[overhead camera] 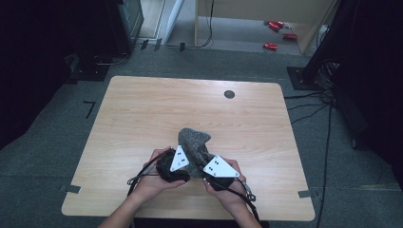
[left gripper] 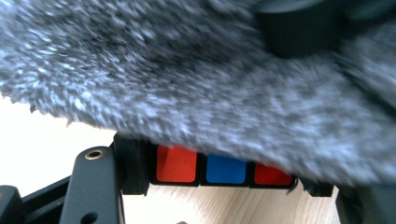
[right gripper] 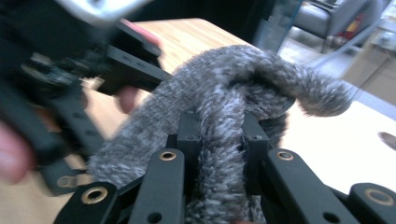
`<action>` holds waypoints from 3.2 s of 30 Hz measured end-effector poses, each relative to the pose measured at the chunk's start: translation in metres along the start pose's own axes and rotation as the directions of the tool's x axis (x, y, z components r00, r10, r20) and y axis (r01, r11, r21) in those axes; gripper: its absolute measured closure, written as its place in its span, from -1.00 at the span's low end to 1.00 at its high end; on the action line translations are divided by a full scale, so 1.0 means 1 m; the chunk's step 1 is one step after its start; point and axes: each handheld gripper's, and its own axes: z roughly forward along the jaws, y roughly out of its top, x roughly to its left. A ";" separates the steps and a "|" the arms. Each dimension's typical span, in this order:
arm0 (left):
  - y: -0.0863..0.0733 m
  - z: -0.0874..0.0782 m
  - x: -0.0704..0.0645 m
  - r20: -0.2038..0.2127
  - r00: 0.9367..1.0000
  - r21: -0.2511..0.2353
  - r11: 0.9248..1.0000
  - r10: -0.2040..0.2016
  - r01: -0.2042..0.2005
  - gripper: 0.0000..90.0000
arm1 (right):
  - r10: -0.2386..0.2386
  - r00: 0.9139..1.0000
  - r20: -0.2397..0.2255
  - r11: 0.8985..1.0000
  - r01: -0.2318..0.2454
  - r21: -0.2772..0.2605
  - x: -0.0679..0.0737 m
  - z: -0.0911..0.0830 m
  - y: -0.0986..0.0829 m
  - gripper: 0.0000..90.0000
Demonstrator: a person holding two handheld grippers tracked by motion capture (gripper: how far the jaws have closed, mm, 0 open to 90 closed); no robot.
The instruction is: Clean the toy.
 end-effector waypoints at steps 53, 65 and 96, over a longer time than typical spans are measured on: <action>0.004 -0.008 0.006 0.020 0.999 -0.011 0.999 -0.031 0.031 -0.22 | -0.017 0.999 0.041 0.998 0.019 -0.059 -0.012 -0.012 0.005 0.63; -0.002 -0.014 0.015 0.056 0.995 -0.136 0.986 -0.086 0.093 -0.22 | 0.099 0.991 0.085 0.994 -0.096 -0.049 -0.028 -0.016 0.003 0.63; -0.008 -0.021 0.013 0.056 0.998 -0.349 0.936 -0.017 0.036 -0.23 | 0.259 0.966 0.018 0.961 -0.256 -0.103 -0.038 -0.020 0.003 0.65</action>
